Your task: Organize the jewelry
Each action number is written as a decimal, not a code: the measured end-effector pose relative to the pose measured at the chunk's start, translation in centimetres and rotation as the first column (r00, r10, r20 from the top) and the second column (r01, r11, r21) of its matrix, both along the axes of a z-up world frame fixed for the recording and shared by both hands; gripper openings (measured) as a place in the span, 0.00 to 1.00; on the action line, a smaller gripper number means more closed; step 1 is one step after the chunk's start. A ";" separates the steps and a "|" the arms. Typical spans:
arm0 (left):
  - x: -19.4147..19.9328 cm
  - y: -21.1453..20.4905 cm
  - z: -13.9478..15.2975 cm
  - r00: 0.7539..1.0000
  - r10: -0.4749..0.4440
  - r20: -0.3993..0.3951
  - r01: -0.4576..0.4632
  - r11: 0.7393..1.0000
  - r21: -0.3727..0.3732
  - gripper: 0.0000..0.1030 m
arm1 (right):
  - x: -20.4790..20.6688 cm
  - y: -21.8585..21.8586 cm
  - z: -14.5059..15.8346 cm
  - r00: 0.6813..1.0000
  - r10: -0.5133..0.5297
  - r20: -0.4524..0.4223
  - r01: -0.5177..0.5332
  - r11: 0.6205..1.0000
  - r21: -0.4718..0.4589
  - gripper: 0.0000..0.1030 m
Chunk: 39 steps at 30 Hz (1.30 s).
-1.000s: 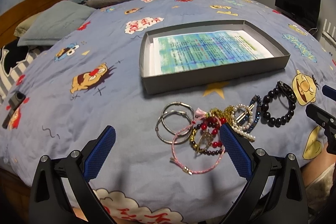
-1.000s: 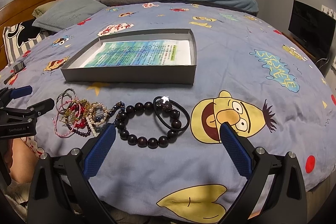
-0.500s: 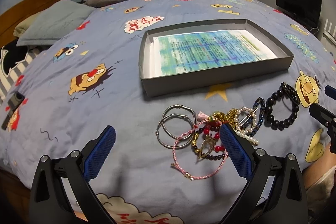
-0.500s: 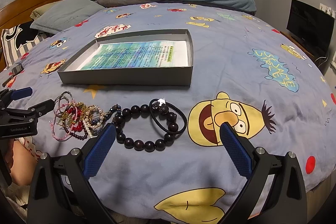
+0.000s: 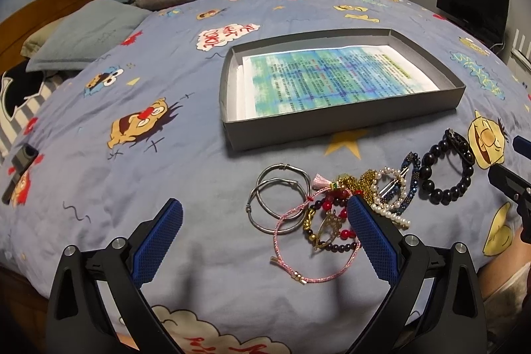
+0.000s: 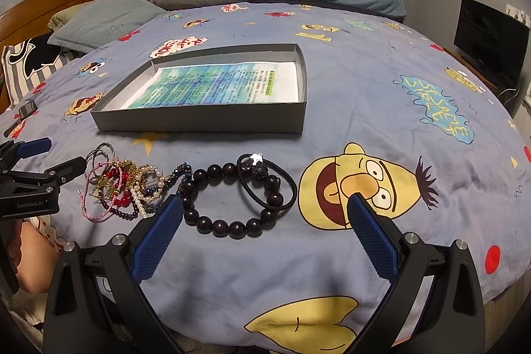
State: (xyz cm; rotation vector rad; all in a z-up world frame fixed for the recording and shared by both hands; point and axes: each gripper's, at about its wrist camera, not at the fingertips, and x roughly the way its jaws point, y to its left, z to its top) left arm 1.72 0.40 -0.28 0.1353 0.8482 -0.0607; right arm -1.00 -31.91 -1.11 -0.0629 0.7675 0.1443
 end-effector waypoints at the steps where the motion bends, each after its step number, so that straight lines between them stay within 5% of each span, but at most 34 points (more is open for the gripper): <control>1: 0.0 0.0 0.0 1.000 0.000 -0.001 0.000 1.000 0.000 0.95 | 0.1 0.0 -0.1 1.000 0.000 -0.002 0.000 1.000 0.000 0.95; 20: 0.8 0.3 -1.1 1.000 -0.002 -0.029 0.002 1.000 -0.011 0.95 | 2.1 0.5 -1.5 0.999 0.020 -0.025 -0.020 1.000 0.016 0.94; 25: 1.0 0.7 -1.2 0.999 -0.002 -0.033 0.002 1.000 -0.020 0.95 | 3.1 1.2 -2.2 0.999 0.043 -0.027 -0.043 0.999 -0.026 0.63; 34: 1.5 2.4 -1.7 0.999 0.016 -0.047 -0.019 0.998 -0.052 0.95 | 3.9 2.0 -3.6 0.998 0.051 -0.028 -0.053 0.993 -0.109 0.23; 39: 1.8 3.3 -1.8 0.999 0.023 -0.048 -0.026 0.997 -0.075 0.95 | 4.1 1.2 -3.0 0.999 0.045 -0.011 -0.046 0.996 -0.081 0.05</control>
